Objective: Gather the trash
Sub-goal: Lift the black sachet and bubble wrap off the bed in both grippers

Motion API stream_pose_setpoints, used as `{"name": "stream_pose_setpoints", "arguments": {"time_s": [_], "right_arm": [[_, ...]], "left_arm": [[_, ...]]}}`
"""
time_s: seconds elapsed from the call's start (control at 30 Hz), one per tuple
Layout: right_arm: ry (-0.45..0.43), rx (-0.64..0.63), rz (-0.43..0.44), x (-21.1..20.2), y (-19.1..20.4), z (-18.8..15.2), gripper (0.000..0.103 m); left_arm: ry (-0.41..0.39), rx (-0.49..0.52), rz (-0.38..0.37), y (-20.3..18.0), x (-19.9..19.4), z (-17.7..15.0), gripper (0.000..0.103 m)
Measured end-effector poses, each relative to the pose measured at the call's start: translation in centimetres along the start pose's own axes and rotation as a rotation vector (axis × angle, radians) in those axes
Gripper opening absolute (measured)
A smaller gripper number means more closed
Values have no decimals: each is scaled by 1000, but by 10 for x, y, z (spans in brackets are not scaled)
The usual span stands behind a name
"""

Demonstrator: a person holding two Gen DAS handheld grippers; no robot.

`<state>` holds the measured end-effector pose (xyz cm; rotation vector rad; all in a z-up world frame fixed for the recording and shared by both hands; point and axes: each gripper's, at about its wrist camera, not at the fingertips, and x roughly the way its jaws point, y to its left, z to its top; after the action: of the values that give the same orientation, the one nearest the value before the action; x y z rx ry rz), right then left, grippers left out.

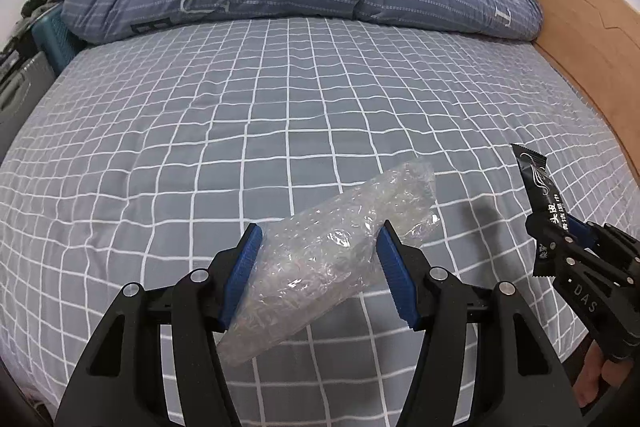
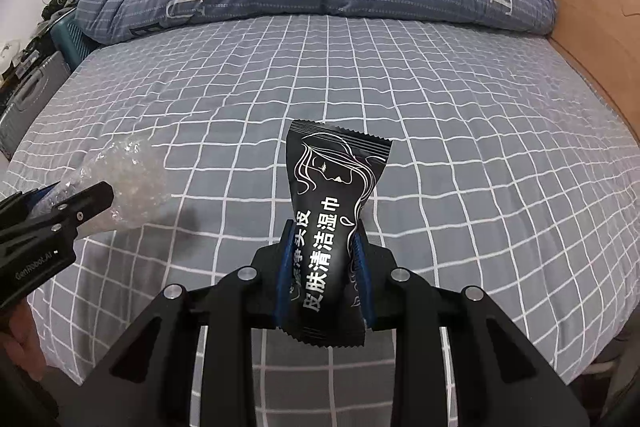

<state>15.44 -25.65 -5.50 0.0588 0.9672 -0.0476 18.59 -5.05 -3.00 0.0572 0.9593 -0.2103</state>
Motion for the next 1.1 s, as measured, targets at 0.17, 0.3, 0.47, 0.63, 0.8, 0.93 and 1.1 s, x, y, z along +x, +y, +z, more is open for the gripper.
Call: {"name": "stream_pose_setpoints", "arguments": {"time_s": [0.17, 0.3, 0.47, 0.63, 0.8, 0.93, 1.1], "right_arm": [[-1, -3, 1, -13, 2, -7, 26], [-7, -6, 5, -28, 4, -15, 26], [-6, -4, 11, -47, 6, -27, 26], [-8, -12, 14, -64, 12, -40, 26], [-9, -23, 16, -80, 18, -52, 26], [-6, -30, 15, -88, 19, -60, 26], [-4, -31, 18, -99, 21, -70, 26]], "left_arm": [[5, -7, -7, 0, -13, -9, 58], [5, -19, -11, -1, -26, -18, 58], [7, -25, -10, -3, -44, -34, 58], [10, -30, -11, -5, -61, -50, 58], [10, -35, -13, -7, -75, -65, 58], [7, -45, -16, -7, -86, -73, 58], [7, -46, -14, -9, -98, -82, 58]]}}
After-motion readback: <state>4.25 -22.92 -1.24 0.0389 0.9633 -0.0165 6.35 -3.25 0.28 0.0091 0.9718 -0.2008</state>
